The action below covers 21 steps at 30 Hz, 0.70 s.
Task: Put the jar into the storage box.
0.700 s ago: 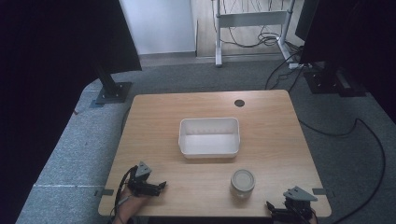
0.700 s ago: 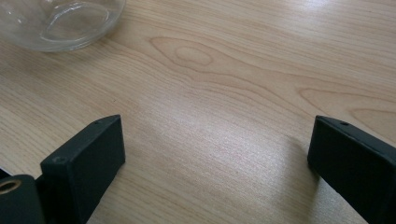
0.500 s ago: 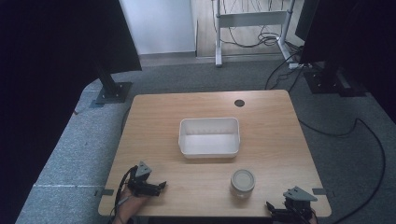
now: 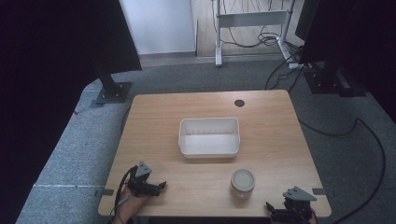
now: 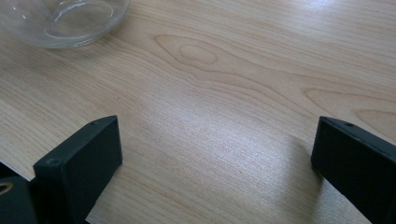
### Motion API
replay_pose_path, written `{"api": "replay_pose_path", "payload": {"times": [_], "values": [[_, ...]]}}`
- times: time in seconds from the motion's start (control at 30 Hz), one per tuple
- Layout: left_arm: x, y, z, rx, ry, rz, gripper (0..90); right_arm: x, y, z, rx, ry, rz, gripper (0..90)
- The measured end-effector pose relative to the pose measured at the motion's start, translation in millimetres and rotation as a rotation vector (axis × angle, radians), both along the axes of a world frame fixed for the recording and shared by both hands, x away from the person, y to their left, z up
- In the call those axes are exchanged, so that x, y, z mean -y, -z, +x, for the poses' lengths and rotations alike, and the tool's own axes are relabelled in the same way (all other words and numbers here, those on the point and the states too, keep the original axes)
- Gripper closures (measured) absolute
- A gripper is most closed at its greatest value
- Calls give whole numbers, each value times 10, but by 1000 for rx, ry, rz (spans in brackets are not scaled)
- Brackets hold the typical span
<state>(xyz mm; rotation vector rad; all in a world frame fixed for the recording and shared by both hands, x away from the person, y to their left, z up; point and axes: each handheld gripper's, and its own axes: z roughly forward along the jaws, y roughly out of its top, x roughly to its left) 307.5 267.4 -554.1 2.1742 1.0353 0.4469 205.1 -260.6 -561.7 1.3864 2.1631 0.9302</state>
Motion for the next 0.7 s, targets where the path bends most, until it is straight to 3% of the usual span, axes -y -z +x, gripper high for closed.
{"api": "replay_pose_path", "payload": {"times": [0.33, 0.7], "values": [[0, 0, 0, 0, 1, 1, 2, 6, -21, -17, 17, 1, 28, 4], [0, 0, 1, 0, 1, 1, 1, -63, -102, -14, 39, -21, 18, 5]]}}
